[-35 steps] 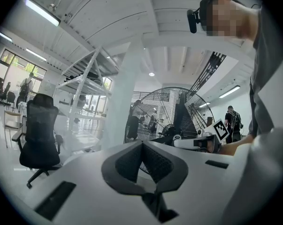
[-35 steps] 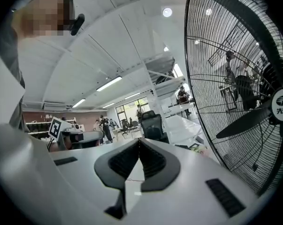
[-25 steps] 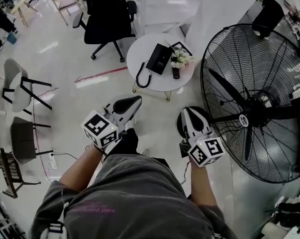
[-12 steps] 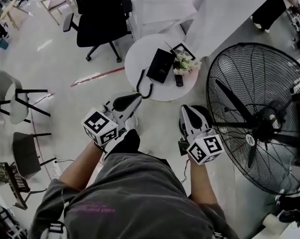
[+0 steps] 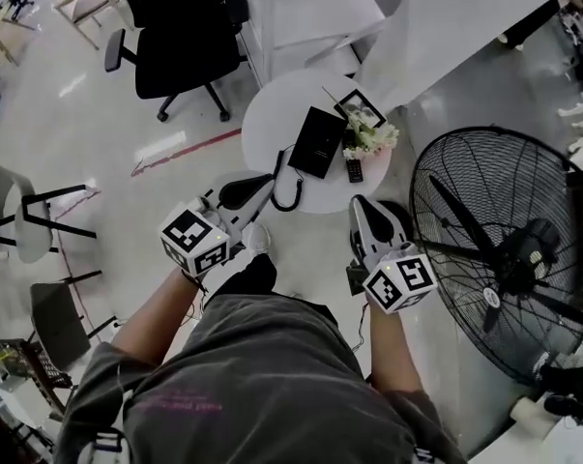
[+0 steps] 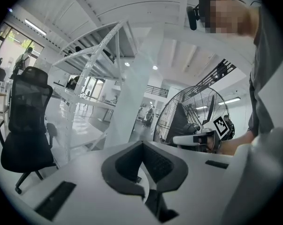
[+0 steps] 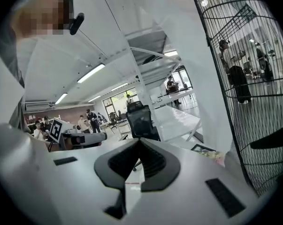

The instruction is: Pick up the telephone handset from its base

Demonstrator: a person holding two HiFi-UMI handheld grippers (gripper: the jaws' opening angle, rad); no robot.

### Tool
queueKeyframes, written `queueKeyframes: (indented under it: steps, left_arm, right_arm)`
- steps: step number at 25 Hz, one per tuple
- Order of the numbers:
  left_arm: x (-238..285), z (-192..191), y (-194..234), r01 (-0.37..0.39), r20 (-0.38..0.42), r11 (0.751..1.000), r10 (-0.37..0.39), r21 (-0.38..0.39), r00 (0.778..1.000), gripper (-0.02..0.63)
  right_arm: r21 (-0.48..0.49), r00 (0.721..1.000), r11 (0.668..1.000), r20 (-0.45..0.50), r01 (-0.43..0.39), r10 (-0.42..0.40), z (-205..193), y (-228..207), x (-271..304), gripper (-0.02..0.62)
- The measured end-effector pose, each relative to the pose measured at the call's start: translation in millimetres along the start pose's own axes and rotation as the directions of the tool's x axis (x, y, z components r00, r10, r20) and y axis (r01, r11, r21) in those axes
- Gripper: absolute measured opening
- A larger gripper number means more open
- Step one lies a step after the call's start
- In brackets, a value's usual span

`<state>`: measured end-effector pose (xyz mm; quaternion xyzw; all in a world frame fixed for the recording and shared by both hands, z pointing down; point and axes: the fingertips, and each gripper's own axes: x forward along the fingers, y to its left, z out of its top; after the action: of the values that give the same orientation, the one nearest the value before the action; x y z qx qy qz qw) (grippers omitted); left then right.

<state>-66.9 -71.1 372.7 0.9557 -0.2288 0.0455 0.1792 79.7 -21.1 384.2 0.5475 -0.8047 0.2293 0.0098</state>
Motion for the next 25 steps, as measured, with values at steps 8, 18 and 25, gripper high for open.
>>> queueKeyframes:
  steps: [8, 18, 25]
  left_arm:
    - [19, 2, 54, 0.037, -0.042, 0.999, -0.037, -0.010, 0.998, 0.014]
    - [41, -12, 82, 0.046, -0.078, 0.998, -0.049, -0.035, 0.996, 0.014]
    - [68, -36, 97, 0.017, -0.124, 0.998, -0.024, -0.057, 0.992, 0.014]
  right_arm:
    - [0.012, 0.999, 0.999, -0.012, 0.044, -0.044, 8, -12, 50, 0.019]
    - [0.021, 0.997, 0.998, -0.037, 0.062, -0.061, 4, -27, 77, 0.018]
    - [0.011, 0.996, 0.999, -0.069, 0.049, -0.048, -1, -53, 92, 0.018]
